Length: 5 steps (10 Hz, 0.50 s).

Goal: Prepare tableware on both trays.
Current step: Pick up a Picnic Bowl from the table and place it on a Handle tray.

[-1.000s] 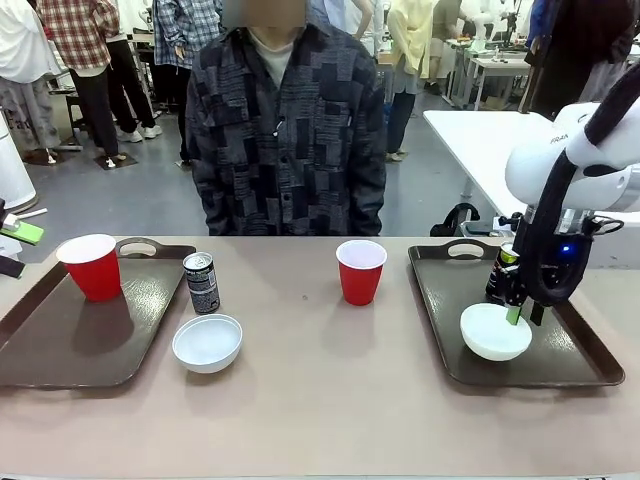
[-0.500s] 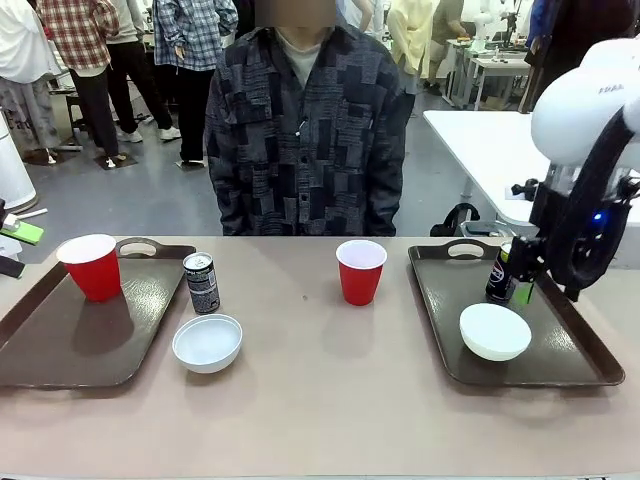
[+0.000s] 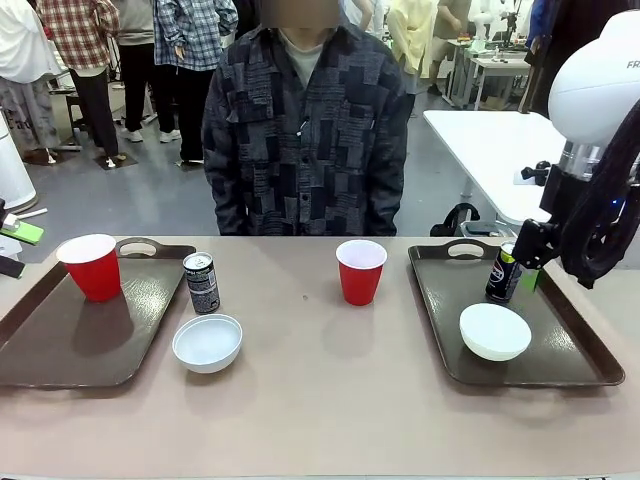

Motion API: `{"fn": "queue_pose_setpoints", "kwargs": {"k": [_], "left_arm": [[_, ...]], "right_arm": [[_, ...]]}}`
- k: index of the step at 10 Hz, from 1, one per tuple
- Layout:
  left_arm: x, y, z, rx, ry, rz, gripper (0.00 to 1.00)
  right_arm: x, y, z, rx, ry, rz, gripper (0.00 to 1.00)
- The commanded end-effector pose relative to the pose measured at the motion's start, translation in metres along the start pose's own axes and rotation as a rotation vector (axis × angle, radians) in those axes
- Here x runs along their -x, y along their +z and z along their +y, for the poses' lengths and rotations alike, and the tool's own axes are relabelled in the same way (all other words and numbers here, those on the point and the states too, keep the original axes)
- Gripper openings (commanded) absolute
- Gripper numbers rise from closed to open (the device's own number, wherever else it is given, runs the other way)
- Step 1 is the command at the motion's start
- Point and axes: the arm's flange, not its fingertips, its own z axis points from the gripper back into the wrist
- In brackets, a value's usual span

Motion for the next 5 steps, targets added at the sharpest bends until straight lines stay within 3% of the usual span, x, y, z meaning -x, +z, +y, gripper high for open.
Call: {"fn": "queue_pose_setpoints", "kwargs": {"k": [1, 5], "left_arm": [[-0.0009, -0.0006, -0.0011, 0.017, 0.002, -0.002, 1.00], [-0.0009, -0.0006, -0.0011, 0.017, 0.002, -0.002, 1.00]], "right_arm": [[-0.0032, -0.0063, -0.0006, -0.001, -0.001, 0.006, 1.00], [-0.0032, -0.0063, -0.0006, -0.001, -0.001, 0.006, 1.00]]}}
